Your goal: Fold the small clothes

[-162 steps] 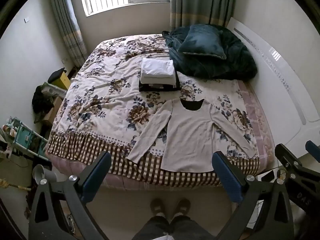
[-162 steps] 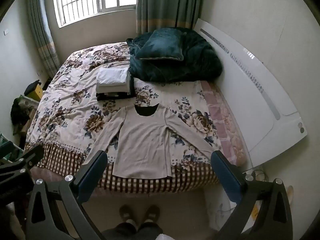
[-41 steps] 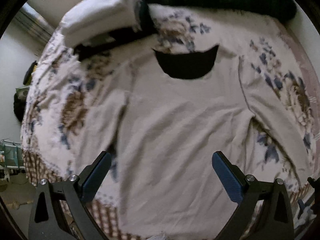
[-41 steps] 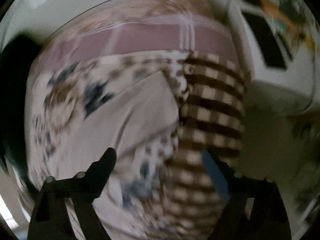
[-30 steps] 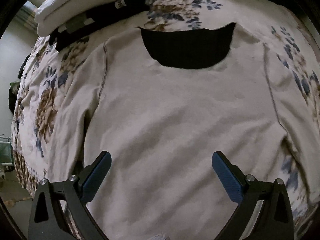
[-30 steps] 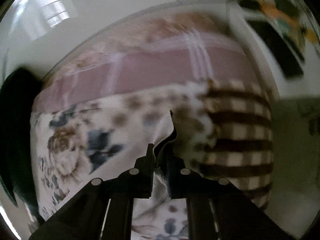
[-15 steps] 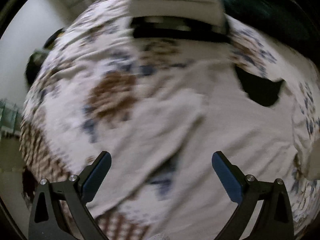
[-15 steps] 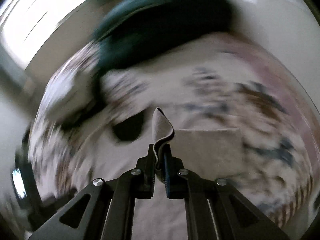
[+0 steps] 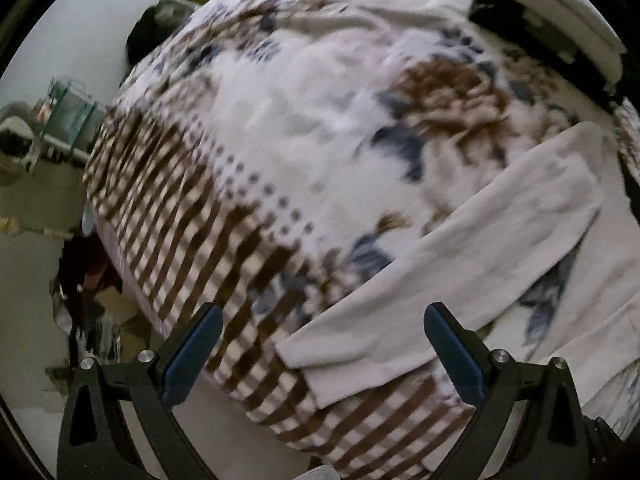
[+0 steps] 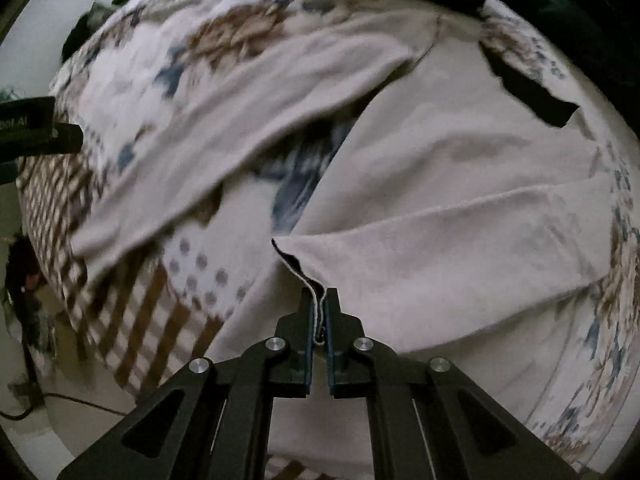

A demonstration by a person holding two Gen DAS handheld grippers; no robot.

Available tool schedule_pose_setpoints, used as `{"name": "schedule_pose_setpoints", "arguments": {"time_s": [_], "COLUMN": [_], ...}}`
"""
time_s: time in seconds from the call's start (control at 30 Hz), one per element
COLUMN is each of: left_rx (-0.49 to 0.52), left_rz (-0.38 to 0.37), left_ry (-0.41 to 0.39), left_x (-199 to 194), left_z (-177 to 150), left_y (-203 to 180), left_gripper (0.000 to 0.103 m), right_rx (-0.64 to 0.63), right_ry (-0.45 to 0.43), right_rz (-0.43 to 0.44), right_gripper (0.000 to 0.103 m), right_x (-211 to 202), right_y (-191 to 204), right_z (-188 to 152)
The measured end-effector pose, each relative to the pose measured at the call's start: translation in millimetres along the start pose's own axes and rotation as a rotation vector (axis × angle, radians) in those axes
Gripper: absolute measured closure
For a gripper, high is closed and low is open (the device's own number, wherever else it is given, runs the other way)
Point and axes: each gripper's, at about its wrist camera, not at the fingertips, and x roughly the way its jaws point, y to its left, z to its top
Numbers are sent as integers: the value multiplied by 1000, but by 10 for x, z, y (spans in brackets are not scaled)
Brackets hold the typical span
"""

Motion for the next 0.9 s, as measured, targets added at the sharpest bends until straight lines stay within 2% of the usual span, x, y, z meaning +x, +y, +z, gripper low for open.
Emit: {"name": "schedule_pose_setpoints", "arguments": {"time_s": [0.1, 0.2, 0.27, 0.3, 0.37, 0.4, 0.5, 0.57, 0.63, 0.7, 0.77, 0.87, 0.9], "left_rx": [-15, -59, -130, -167, -284, -366, -537, -632, -685, -689, -675, -675, -687], "left_rz": [13, -5, -49, -69, -138, -191, -306, -391, -425, -427, -396, -301, -298], "left_ry": [35, 80, 129, 145, 198, 230, 306, 303, 293, 274, 268, 285, 299], "left_x": [130, 228, 305, 333, 423, 501, 737, 885, 1005, 1076, 1120, 1136, 1121], "left_z": [-101, -194, -286, -331, -473, -573, -763, -819, -813, -760, -715, -758, -801], "left_y": [120, 296, 480, 574, 786, 902, 1039, 1042, 974, 852, 749, 649, 673], "left_gripper": [0, 0, 0, 0, 0, 0, 0, 0, 4, 21, 21, 45, 45], "right_rx": [-19, -15, 34, 71, 157, 196, 302, 367, 401, 428, 463, 507, 513], "right_ry": [54, 114, 166, 181, 155, 134, 95, 83, 87, 89, 89, 71, 68], "right_rz": [0, 21, 74, 112, 134, 143, 139, 140, 120, 101, 88, 72, 62], "right_gripper": [98, 95, 86, 76, 57, 53, 53, 53, 53, 53, 53, 53, 53], "right_x": [128, 198, 217, 200, 70, -1, -179, -208, -167, -152, -137, -185, -191], "right_y": [59, 25, -75, -155, -357, -458, -780, -984, -1158, -1294, -1430, -1640, -1652], "right_z": [-103, -140, -130, -111, -115, -126, -138, -163, -140, -119, -155, -190, -192]}}
